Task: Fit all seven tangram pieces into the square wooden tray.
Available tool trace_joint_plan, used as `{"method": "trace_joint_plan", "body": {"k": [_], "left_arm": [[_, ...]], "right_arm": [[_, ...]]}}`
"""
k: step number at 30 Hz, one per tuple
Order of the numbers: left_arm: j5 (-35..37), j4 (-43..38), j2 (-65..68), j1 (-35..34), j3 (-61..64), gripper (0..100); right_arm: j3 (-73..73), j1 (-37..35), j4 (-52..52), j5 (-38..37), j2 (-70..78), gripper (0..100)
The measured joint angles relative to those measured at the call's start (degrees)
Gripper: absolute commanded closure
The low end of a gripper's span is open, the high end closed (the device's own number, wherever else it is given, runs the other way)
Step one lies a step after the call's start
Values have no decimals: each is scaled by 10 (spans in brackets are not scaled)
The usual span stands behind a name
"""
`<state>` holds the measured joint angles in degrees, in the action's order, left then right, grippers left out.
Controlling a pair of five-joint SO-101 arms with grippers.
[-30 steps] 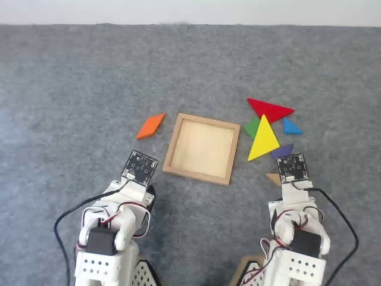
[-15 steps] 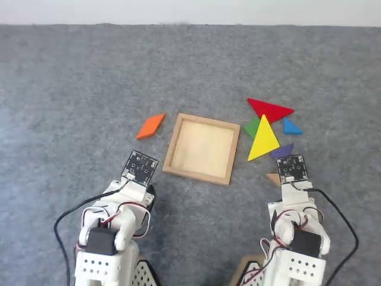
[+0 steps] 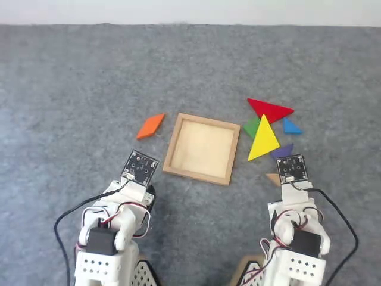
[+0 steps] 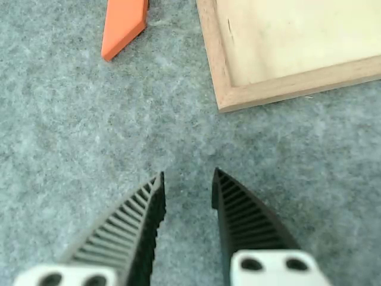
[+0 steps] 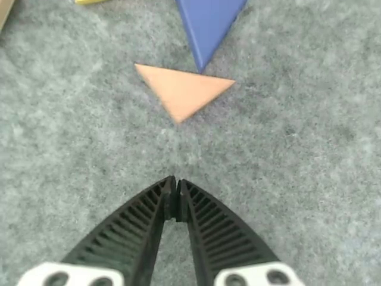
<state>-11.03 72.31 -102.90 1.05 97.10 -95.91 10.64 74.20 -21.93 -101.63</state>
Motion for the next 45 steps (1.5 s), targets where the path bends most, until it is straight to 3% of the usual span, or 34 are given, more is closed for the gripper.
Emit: {"method": "trace_joint_plan", "body": {"k": [4, 11, 16, 21, 29, 34, 38, 42, 45], "left_arm": [[0, 0, 0, 0, 0, 877], [0, 0, 0, 0, 0, 877], [0, 0, 0, 0, 0, 877], [0, 0, 0, 0, 0, 877], [0, 0, 0, 0, 0, 877], [0, 0, 0, 0, 0, 877], [0, 0, 0, 0, 0, 877], [0, 0, 0, 0, 0, 877], [0, 0, 0, 0, 0, 877]], "right_arm": [[0, 4, -33, -4, -6, 983], [77, 113, -216, -109, -11, 970], [196, 106, -236, -112, 3, 944], [334, 56, -217, -52, 200, 941], [643, -62, -135, 87, 754, 938], [805, -98, -108, 148, 1065, 834], [862, -152, -105, 156, 1167, 749], [872, -211, -105, 159, 1175, 741], [875, -213, -106, 161, 1180, 740]]}}
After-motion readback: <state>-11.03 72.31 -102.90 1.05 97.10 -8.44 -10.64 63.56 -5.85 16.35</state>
